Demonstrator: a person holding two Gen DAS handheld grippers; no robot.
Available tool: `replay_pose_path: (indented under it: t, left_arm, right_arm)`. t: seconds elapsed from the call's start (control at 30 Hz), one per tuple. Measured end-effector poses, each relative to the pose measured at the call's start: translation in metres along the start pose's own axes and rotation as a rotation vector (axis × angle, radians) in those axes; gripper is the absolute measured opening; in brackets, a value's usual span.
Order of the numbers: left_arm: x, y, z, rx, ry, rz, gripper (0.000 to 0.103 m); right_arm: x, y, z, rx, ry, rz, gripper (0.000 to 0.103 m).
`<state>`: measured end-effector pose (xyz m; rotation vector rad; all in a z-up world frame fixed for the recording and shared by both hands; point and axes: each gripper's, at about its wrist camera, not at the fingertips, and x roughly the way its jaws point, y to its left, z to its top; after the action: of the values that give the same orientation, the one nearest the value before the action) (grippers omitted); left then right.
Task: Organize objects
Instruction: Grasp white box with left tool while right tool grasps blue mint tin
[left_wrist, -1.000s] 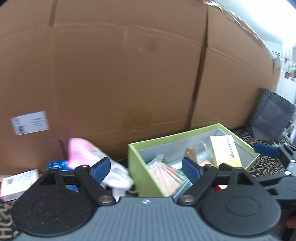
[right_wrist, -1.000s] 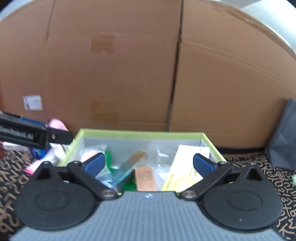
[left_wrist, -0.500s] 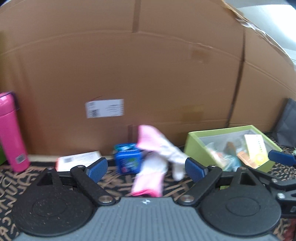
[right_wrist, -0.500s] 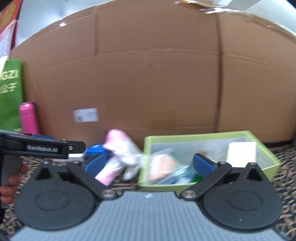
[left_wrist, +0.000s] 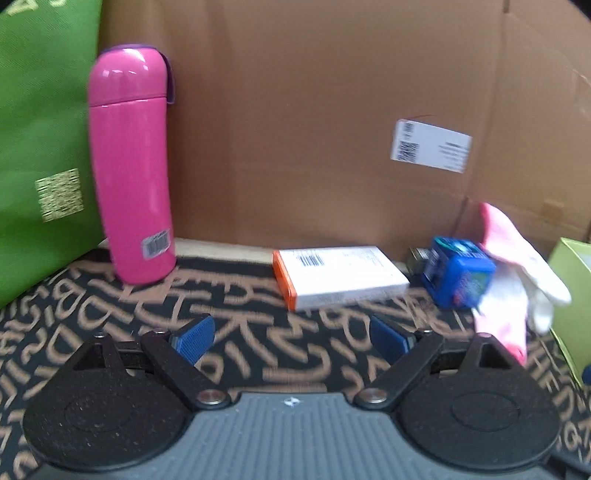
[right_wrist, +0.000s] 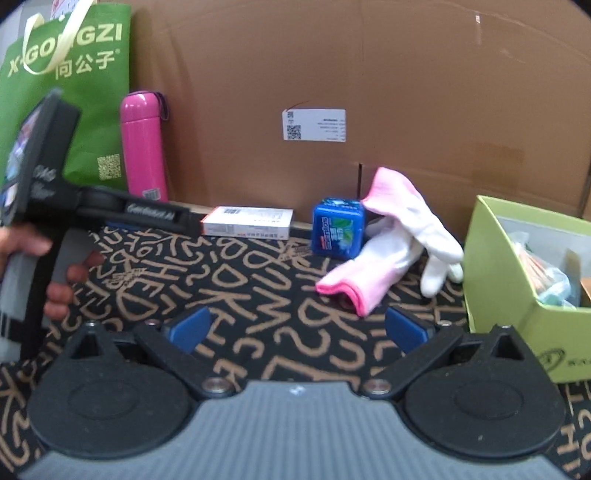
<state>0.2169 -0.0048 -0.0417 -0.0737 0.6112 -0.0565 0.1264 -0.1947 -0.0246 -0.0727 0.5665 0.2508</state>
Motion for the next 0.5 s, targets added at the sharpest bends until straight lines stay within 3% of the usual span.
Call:
replay_pose_path:
  t: [0.2, 0.5]
  left_arm:
    - [0.042, -0.013, 0.021, -0.013, 0.026, -0.036, 0.094]
    - [0.092, -0.045, 0.038, 0.033, 0.074, -0.030, 0.097]
  right_arm:
    - [0.044, -0.006, 0.022, 0.005, -0.005, -0.051, 0.101]
    - [0.094, -0.013, 0.042, -0.054, -0.017, -0.091, 0.101]
